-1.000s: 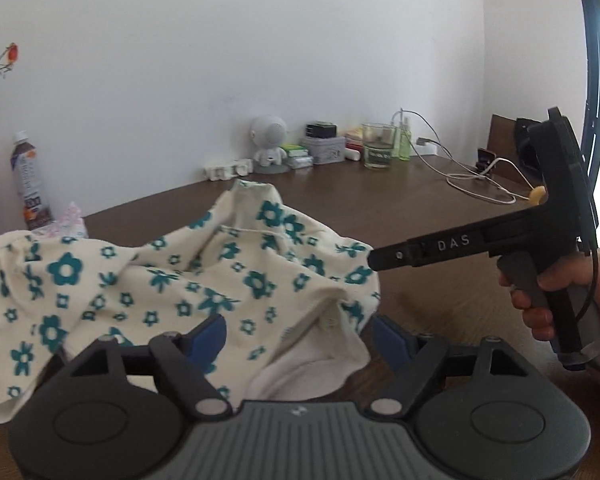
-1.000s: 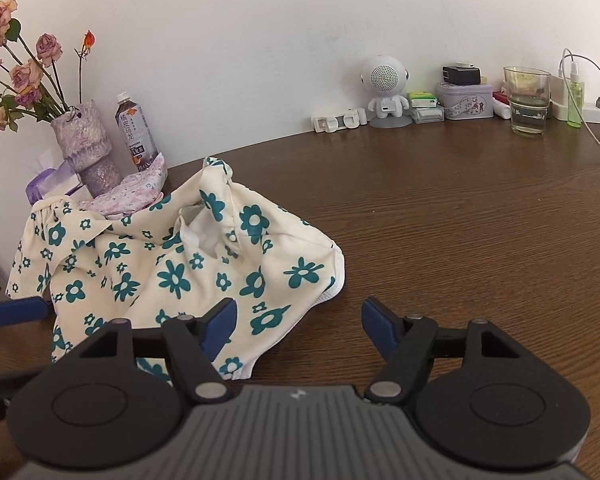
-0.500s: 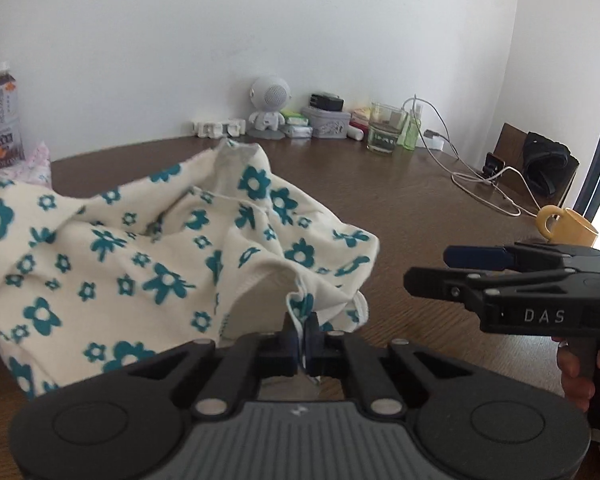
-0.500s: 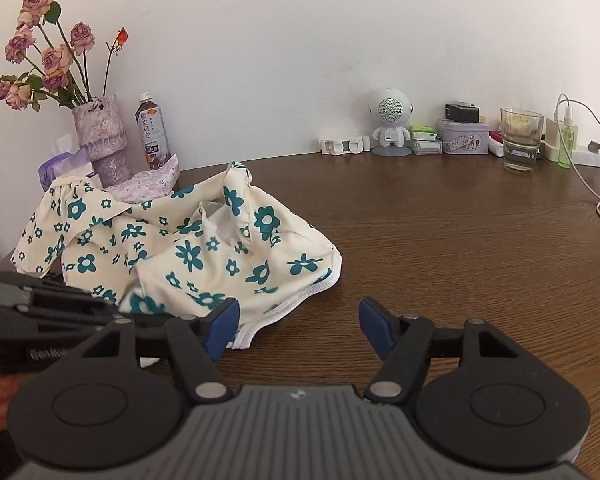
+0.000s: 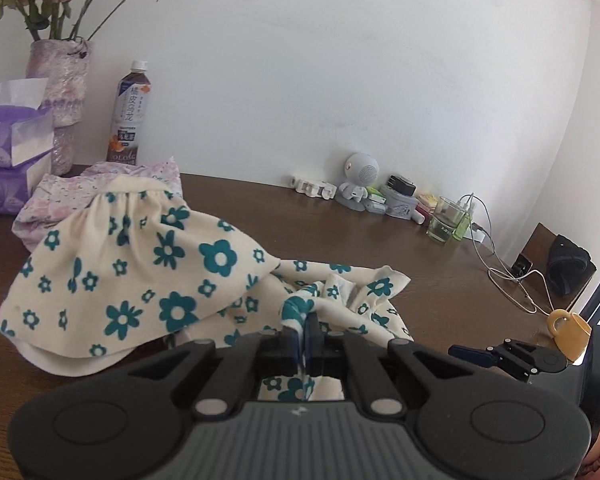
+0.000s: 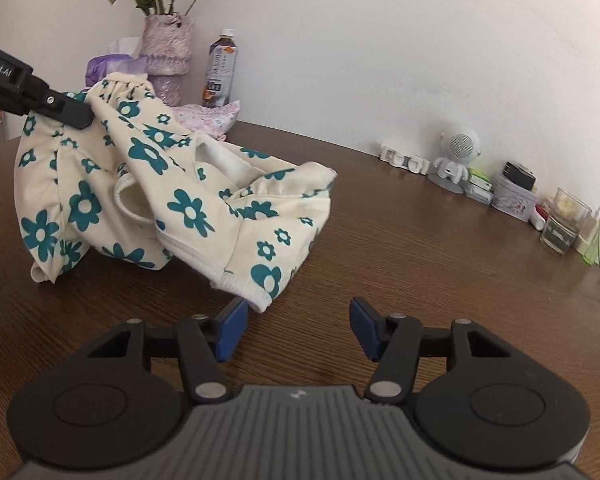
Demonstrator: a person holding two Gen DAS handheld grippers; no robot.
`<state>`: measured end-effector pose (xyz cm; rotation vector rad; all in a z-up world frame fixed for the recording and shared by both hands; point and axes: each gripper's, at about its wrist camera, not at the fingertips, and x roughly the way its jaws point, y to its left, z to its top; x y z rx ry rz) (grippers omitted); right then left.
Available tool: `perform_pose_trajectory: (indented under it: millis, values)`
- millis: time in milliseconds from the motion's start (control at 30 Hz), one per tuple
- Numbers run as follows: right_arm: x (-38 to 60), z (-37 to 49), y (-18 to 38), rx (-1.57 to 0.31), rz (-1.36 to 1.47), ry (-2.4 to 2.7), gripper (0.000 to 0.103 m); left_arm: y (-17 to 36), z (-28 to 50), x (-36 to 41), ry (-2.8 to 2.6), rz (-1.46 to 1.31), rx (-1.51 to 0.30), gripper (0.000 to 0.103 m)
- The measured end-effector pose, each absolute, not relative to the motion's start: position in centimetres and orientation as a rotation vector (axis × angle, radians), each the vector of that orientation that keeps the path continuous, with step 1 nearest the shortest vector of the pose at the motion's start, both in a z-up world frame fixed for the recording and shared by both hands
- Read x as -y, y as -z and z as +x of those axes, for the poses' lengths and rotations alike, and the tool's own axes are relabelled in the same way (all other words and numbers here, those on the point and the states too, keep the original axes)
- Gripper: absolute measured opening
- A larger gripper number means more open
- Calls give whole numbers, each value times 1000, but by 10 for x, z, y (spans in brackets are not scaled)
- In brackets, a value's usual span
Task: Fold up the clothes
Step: 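Grasp the shirt hem with the left gripper while the right gripper grasps another edge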
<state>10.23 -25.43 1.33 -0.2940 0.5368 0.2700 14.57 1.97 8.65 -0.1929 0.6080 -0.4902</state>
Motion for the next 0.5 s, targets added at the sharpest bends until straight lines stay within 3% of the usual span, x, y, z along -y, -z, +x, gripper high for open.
perform_pose_trajectory:
  millis: [200, 400, 433, 467, 500]
  values:
    - [214, 103, -6, -519, -427, -307, 54, -78, 147, -31, 477, -211, -620, 2]
    - [220, 104, -14, -491, -348, -285, 25, -65, 147, -34, 443, -184, -642, 2]
    - [223, 105, -16, -489, -334, -283, 16, -63, 148, -34, 434, -176, -648, 3]
    - [226, 106, -18, -489, -314, -287, 5, -62, 149, -34, 420, -164, -653, 6]
    - [230, 105, -20, -490, -283, -303, 3, -60, 149, -33, 399, -146, -658, 10]
